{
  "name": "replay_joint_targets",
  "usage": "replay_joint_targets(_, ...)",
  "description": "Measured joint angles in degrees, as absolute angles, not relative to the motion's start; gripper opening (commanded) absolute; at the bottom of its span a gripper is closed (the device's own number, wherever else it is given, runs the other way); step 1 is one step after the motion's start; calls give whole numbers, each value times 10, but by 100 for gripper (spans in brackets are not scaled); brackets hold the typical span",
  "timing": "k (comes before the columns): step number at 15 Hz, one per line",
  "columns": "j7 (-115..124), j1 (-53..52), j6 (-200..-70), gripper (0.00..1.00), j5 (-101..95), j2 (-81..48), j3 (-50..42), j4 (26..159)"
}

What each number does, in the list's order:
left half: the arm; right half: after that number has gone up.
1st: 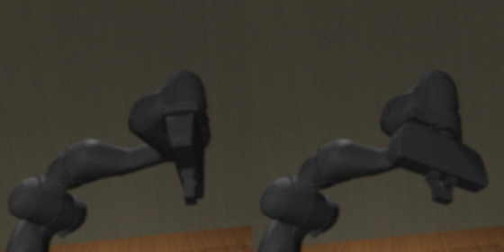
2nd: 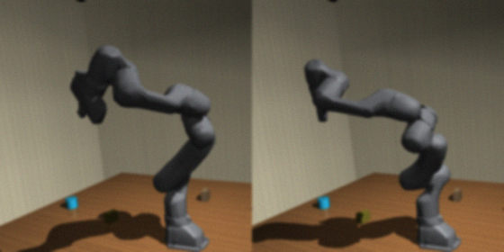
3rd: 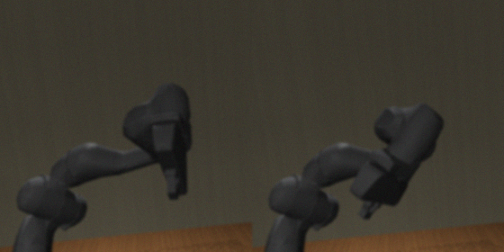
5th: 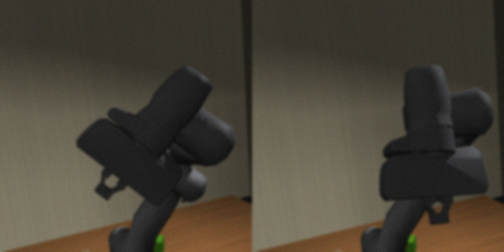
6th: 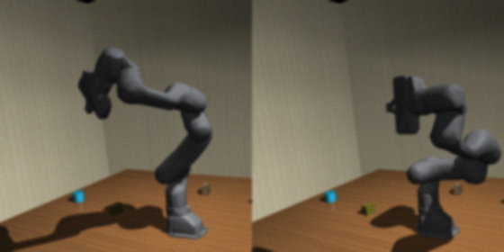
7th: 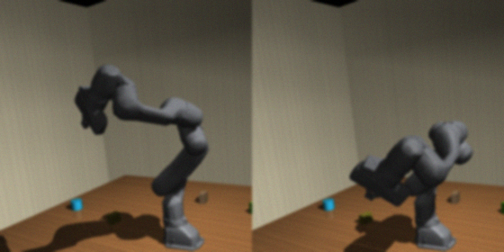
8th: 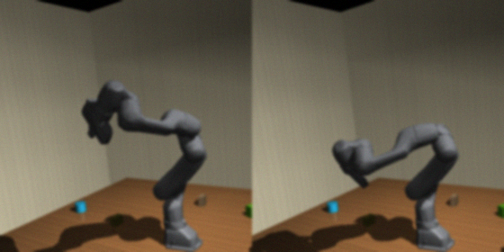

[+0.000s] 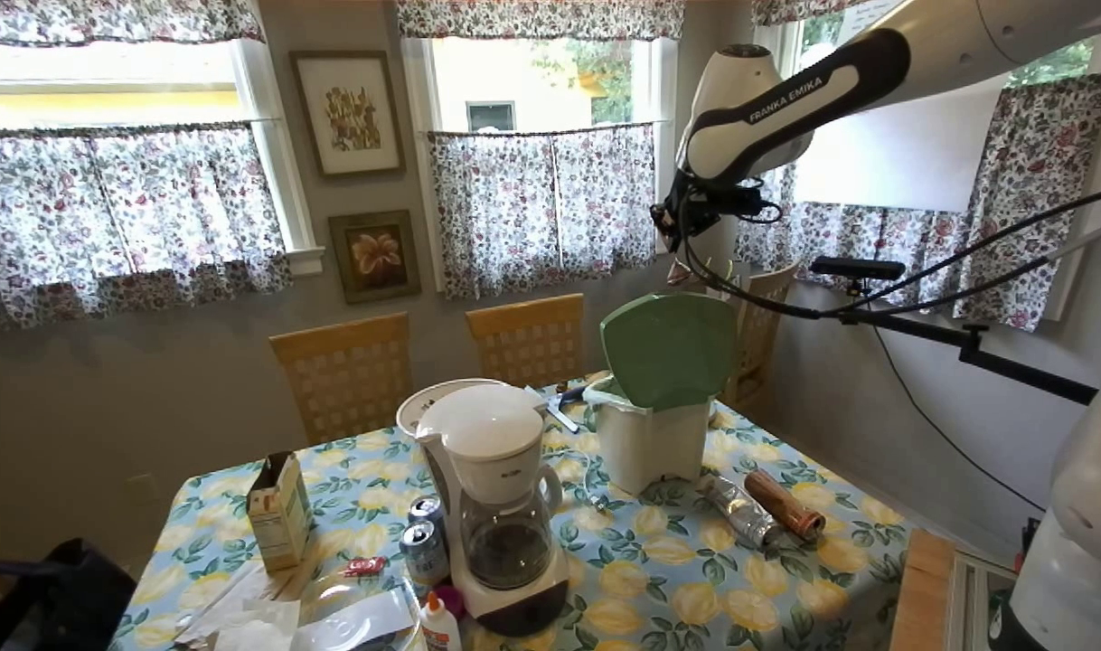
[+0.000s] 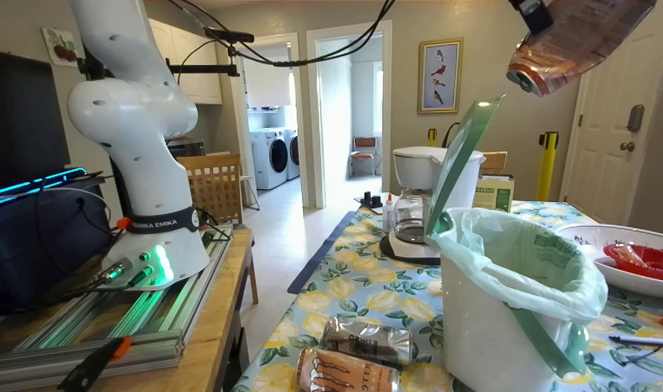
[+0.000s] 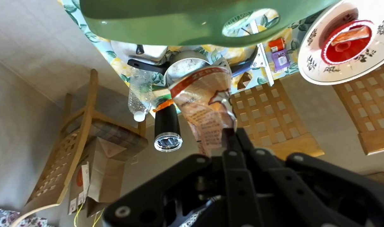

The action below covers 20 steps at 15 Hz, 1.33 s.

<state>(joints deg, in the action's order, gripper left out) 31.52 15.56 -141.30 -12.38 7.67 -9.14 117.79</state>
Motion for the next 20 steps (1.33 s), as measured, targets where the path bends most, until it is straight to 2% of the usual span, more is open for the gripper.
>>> replay_joint_targets(20, 362, 153, -1439, 1, -124, 34, -99, 1174)
